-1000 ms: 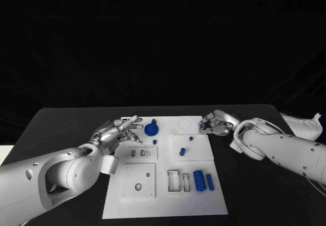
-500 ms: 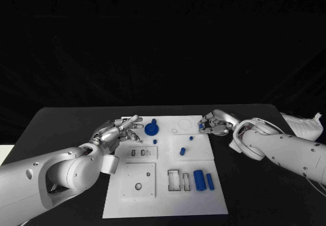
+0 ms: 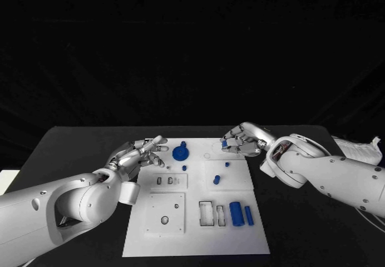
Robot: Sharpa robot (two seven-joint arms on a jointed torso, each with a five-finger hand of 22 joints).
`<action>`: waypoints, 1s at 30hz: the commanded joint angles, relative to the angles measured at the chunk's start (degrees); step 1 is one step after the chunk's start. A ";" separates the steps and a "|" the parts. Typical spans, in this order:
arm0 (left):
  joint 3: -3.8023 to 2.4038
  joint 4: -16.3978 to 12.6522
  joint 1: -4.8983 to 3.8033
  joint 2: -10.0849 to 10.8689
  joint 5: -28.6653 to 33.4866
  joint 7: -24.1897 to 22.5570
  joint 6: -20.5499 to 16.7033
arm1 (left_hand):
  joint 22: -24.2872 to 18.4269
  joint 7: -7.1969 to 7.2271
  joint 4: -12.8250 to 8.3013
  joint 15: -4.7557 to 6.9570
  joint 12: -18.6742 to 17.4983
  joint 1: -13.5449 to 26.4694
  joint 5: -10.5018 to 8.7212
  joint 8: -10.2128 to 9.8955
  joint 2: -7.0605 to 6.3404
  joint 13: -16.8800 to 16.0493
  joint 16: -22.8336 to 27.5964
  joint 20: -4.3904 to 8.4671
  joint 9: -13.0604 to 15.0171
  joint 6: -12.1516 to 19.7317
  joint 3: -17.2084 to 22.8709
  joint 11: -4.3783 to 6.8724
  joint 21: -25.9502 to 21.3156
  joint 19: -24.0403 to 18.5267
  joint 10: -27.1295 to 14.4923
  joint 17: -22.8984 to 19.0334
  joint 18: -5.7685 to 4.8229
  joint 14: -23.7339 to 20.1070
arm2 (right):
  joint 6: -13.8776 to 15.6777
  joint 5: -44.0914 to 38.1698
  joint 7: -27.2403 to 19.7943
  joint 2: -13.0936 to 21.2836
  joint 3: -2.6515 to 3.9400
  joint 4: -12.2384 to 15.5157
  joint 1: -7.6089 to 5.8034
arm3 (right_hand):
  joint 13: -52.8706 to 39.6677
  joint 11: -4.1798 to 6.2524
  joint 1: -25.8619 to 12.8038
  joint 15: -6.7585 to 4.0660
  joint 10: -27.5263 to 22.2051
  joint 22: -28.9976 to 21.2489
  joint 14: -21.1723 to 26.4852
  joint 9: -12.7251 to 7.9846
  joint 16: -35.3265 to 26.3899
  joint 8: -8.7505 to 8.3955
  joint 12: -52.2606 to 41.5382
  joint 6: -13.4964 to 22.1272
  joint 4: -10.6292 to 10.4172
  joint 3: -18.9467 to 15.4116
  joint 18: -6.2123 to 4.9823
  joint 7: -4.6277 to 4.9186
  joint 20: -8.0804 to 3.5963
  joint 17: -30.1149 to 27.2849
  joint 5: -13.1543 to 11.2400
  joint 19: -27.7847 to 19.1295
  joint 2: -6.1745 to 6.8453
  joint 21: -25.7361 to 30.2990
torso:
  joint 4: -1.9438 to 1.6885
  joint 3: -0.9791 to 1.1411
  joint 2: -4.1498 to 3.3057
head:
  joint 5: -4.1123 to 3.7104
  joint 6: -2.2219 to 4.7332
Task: Assemble the parts on the task board
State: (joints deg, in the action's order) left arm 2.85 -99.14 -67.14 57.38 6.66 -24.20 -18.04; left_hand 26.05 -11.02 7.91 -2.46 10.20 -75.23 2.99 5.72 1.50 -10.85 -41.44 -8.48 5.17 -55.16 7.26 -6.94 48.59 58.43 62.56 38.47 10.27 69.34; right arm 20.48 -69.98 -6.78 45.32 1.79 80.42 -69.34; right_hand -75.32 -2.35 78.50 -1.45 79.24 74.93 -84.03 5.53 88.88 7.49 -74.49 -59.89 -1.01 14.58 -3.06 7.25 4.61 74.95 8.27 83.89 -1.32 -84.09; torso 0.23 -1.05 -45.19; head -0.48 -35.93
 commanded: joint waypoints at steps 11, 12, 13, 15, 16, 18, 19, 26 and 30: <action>-0.03 2.92 -0.02 -0.17 -0.19 -1.30 1.36 | -0.10 -0.17 -0.29 -0.04 -0.38 -0.26 -0.02 -0.26 0.06 -0.09 0.27 -0.07 -0.07 0.31 -0.04 -0.09 -0.21 -0.49 -0.36 0.06 0.26 -0.27 | -1.25 -1.15 3.58 -8.23 -1.06 1.35 2.59 | -0.86 -0.09 0.14 -0.29 -1.01 2.64 -5.71 0.00 0.21 -0.06 1.12 -0.21 0.28 1.03 0.50 0.09 -0.40 14.17 0.57 0.96 -0.98 -0.27 | -0.83 -0.86 0.88 | 2.05 -1.18; -0.03 3.09 -0.03 -0.17 -0.19 -1.32 1.37 | -0.10 -0.17 -0.29 -0.04 -0.38 -0.26 -0.02 -0.26 0.06 -0.09 0.27 -0.07 -0.07 0.31 -0.04 -0.09 -0.21 -0.49 -0.36 0.06 0.26 -0.27 | -1.39 -1.47 3.75 -8.74 -1.18 1.40 2.83 | -0.84 -0.10 0.12 -0.29 -1.02 2.64 -5.71 0.00 0.21 -0.07 1.14 -0.19 0.28 1.05 0.50 0.10 -0.40 14.17 0.57 0.95 -0.98 -0.26 | -0.89 -0.88 0.89 | 2.08 -1.23; -0.03 3.27 -0.03 -0.15 -0.19 -1.35 1.38 | -0.11 -0.17 -0.29 -0.05 -0.38 -0.25 -0.02 -0.27 0.05 -0.09 0.28 -0.08 -0.07 0.32 -0.04 -0.09 -0.22 -0.49 -0.36 0.06 0.26 -0.27 | -1.55 -1.99 3.99 -9.34 -1.34 1.46 3.11 | -0.83 -0.10 0.11 -0.29 -1.04 2.63 -5.71 -0.01 0.21 -0.08 1.16 -0.18 0.28 1.06 0.50 0.11 -0.40 14.17 0.57 0.95 -0.98 -0.26 | -0.94 -0.90 0.88 | 2.14 -1.32; -0.03 3.51 -0.03 -0.10 -0.20 -1.38 1.41 | -0.11 -0.17 -0.29 -0.05 -0.38 -0.25 -0.02 -0.27 0.05 -0.09 0.28 -0.08 -0.07 0.32 -0.04 -0.09 -0.22 -0.49 -0.36 0.06 0.26 -0.27 | -1.86 -3.20 4.51 -10.41 -1.67 1.53 3.64 | -0.85 -0.13 0.03 -0.28 -1.02 2.70 -5.71 -0.01 0.22 -0.11 1.14 -0.12 0.30 1.09 0.52 0.15 -0.40 14.18 0.52 0.98 -0.89 -0.29 | -0.94 -0.91 0.84 | 2.29 -1.45; -0.03 3.58 -0.03 -0.07 -0.20 -1.40 1.41 | -0.11 -0.17 -0.29 -0.05 -0.38 -0.25 -0.02 -0.27 0.05 -0.09 0.28 -0.08 -0.07 0.32 -0.04 -0.09 -0.22 -0.49 -0.36 0.06 0.26 -0.27 | -1.99 -3.73 4.79 -10.89 -1.84 1.51 3.88 | -0.85 -0.14 -0.02 -0.27 -1.02 2.68 -5.71 -0.02 0.22 -0.13 1.15 -0.09 0.31 1.11 0.51 0.16 -0.40 14.18 0.49 0.97 -0.84 -0.28 | -0.98 -0.94 0.84 | 2.32 -1.51; -0.04 3.65 -0.03 -0.02 -0.20 -1.40 1.42 | -0.11 -0.17 -0.29 -0.05 -0.38 -0.25 -0.02 -0.27 0.05 -0.09 0.28 -0.08 -0.07 0.32 -0.04 -0.09 -0.22 -0.49 -0.36 0.06 0.26 -0.27 | -2.27 -4.72 5.36 -11.80 -2.15 1.34 4.31 | -0.86 -0.15 -0.05 -0.26 -1.01 2.65 -5.71 -0.02 0.21 -0.15 1.14 -0.06 0.33 1.13 0.51 0.17 -0.39 14.17 0.49 0.96 -0.80 -0.27 | -0.89 -0.93 0.82 | 2.53 -1.64; -0.04 3.67 -0.03 -0.01 -0.20 -1.41 1.44 | -0.11 -0.17 -0.29 -0.05 -0.38 -0.25 -0.02 -0.27 0.05 -0.09 0.28 -0.08 -0.07 0.32 -0.04 -0.09 -0.22 -0.49 -0.36 0.06 0.26 -0.27 | -2.39 -5.24 5.62 -12.21 -2.28 1.23 4.50 | -0.87 -0.15 -0.05 -0.26 -1.01 2.65 -5.71 -0.02 0.21 -0.15 1.13 -0.06 0.33 1.13 0.51 0.17 -0.39 14.17 0.49 0.96 -0.79 -0.27 | -0.85 -0.90 0.79 | 2.68 -1.73; -0.04 3.55 -0.04 -0.04 -0.20 -1.39 1.53 | -0.11 -0.17 -0.29 -0.05 -0.38 -0.25 -0.02 -0.27 0.05 -0.09 0.28 -0.08 -0.07 0.32 -0.04 -0.09 -0.22 -0.49 -0.36 0.06 0.26 -0.27 | -3.14 -8.05 7.80 -14.33 -2.79 0.36 5.50 | -0.85 -0.18 -0.14 -0.24 -1.02 2.62 -5.71 -0.03 0.21 -0.20 1.16 0.01 0.43 1.21 0.50 0.21 -0.38 14.17 0.59 0.95 -0.59 -0.25 | -0.80 -0.84 0.77 | 2.91 -2.08; -0.04 3.49 -0.04 -0.13 -0.20 -1.37 1.58 | -0.11 -0.17 -0.29 -0.05 -0.38 -0.25 -0.02 -0.27 0.05 -0.09 0.28 -0.08 -0.07 0.32 -0.04 -0.09 -0.22 -0.49 -0.36 0.06 0.26 -0.27 | -3.42 -9.03 8.47 -15.17 -2.97 -0.10 5.87 | -0.92 -0.21 -0.33 -0.21 -0.95 2.62 -5.72 -0.01 0.24 -0.19 1.08 -0.01 0.43 1.22 0.50 0.23 -0.37 14.20 0.54 0.96 -0.40 -0.25 | -0.93 -0.83 0.75 | 2.89 -2.15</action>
State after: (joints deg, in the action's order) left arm 2.85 -95.51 -67.15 57.36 6.64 -24.72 -17.91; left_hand 26.01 -11.02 7.91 -2.46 10.20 -75.23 2.99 5.72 1.50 -10.90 -41.44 -8.48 5.18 -55.16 7.26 -6.94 48.59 58.44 62.56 38.47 10.27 69.34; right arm 18.30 -76.06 -0.32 30.36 -1.18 80.47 -63.58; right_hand -75.32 -2.58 78.25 -1.44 78.61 74.91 -84.03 5.44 88.88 7.10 -73.73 -59.68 -0.57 15.39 -3.06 7.19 4.62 74.93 8.63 83.89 -1.57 -84.09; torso -0.63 -1.91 -44.40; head 2.41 -38.04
